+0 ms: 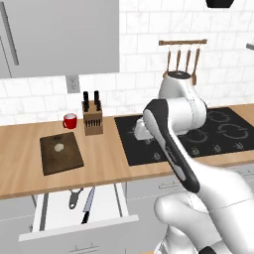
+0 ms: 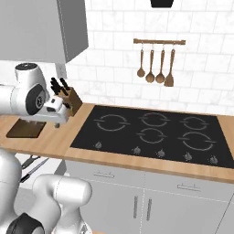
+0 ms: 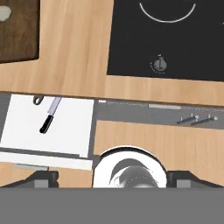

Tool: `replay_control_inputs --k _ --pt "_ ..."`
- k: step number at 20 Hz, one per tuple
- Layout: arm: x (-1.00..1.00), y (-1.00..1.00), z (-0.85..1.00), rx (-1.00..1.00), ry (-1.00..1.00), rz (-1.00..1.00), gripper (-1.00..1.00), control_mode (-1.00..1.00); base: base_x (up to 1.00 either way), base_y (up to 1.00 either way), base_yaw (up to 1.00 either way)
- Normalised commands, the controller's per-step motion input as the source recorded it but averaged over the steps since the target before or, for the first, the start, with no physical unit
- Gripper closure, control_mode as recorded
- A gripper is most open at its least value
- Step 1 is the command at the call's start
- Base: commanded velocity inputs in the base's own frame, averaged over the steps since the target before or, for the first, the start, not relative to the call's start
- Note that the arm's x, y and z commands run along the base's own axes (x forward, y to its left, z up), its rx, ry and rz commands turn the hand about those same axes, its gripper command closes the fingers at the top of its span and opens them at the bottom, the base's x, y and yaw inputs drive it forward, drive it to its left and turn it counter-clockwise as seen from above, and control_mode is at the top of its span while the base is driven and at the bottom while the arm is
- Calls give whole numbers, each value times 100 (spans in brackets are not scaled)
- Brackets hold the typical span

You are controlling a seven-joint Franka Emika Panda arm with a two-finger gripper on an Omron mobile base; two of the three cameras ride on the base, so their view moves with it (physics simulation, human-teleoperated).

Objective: Place the appropriate cutting tool for cutting the garlic skin on the cutting board.

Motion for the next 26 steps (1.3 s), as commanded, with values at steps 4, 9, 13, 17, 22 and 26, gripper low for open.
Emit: replay_control_inputs --k 4,9,13,17,22,26 --pt "-38 100 -77 0 9 -9 -100 -100 0 0 0" --pt "-27 100 -64 0 12 -10 -100 -100 0 0 0" --pt "-32 100 -50 0 9 -5 -100 -100 0 0 0" --pt "16 95 -61 -1 14 -6 -100 -100 0 0 0" --pt "15 21 -29 -1 18 -1 -100 -100 0 0 0" --pt "28 1 -39 -1 13 0 -100 -100 0 0 0"
